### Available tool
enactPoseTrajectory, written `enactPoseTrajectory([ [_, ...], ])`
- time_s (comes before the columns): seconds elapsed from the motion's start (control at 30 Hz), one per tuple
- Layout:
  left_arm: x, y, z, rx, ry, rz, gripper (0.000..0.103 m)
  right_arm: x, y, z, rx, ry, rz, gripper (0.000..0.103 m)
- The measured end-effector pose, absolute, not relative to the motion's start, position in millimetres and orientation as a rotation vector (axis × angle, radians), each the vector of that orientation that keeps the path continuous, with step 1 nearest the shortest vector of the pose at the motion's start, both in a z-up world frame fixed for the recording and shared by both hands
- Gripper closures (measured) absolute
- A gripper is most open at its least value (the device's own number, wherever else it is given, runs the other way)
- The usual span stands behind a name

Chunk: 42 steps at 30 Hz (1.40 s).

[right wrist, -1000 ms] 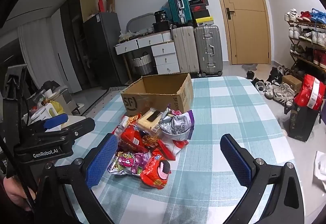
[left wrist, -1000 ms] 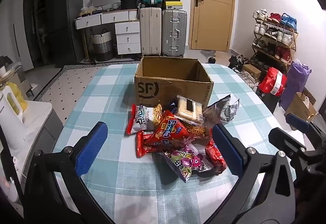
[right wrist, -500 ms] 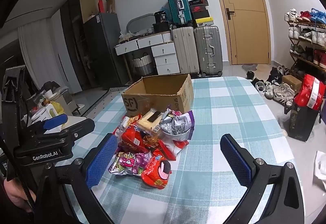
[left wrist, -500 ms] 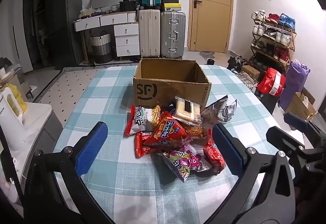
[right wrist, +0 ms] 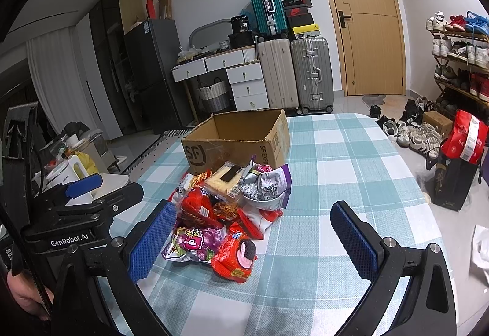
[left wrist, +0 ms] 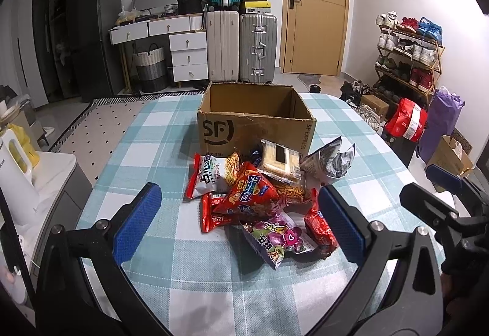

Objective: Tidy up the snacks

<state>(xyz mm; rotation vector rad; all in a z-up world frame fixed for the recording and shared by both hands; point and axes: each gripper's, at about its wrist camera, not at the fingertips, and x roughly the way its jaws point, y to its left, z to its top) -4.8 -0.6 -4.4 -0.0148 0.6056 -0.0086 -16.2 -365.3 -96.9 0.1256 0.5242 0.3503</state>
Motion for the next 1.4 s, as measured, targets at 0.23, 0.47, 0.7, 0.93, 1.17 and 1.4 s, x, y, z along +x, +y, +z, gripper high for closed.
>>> enactPoseTrajectory([
  [0.23,-5,-1,-7,-0.016,0.609,-0.009,0.001,-17,-368,-100,0.124,0.526,0.351,0.000],
  [0.47,-4,0,-10,-0.020,0.619,-0.010,0.001,-17,-369,-101,0.126,0.533,0.349,0.000],
  [0.7,0,3,-14,-0.033,0.634,-0.013,0.001,-17,-371,-105,0.127,0.539,0.351,0.000],
  [0.93,3,3,-17,-0.038,0.643,-0.017,0.001,-12,-368,-109,0.126,0.553,0.348,0.000],
  [1.17,4,4,-19,-0.042,0.647,-0.018,0.001,-10,-367,-113,0.121,0.569,0.348,0.000],
  [1.4,9,11,-27,-0.059,0.661,-0.019,0.001,-5,-365,-121,0.113,0.593,0.354,0.000],
])
